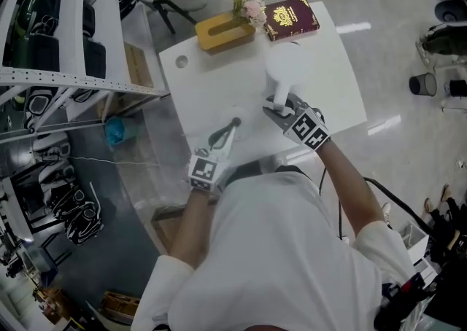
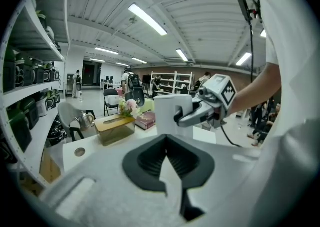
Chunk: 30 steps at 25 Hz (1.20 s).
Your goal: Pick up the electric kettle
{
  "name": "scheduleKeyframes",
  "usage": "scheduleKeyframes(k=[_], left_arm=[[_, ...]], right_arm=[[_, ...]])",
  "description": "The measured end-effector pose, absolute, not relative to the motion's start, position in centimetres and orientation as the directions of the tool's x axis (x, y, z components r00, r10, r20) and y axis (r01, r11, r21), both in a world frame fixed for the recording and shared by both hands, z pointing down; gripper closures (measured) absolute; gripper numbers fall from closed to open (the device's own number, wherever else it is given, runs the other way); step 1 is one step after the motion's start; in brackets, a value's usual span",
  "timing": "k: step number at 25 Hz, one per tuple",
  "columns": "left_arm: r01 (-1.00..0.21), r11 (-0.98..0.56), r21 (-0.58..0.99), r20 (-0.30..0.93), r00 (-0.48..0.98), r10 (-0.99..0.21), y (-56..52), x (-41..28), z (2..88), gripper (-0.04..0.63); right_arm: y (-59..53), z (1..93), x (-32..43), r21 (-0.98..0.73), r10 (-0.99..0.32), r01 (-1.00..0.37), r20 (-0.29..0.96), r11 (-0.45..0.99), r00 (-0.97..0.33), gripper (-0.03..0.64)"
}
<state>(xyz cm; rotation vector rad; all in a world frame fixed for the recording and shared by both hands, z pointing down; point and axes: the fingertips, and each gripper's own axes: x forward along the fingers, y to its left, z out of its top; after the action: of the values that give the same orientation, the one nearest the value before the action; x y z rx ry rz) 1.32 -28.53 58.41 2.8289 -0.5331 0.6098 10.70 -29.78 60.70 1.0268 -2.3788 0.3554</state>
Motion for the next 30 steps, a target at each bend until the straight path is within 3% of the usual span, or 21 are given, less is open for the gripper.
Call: scheduleKeyframes(k=[30], left_arm=[[-0.242,-0.958,0.154,0.466,0.873,-0.145,-29.7,6.1,61.0,0.594]], right_arm=[[-30.8,65.1,17.7,-0.060,-0.676,-0.852,0.582,0.519,-0.453,0.520]])
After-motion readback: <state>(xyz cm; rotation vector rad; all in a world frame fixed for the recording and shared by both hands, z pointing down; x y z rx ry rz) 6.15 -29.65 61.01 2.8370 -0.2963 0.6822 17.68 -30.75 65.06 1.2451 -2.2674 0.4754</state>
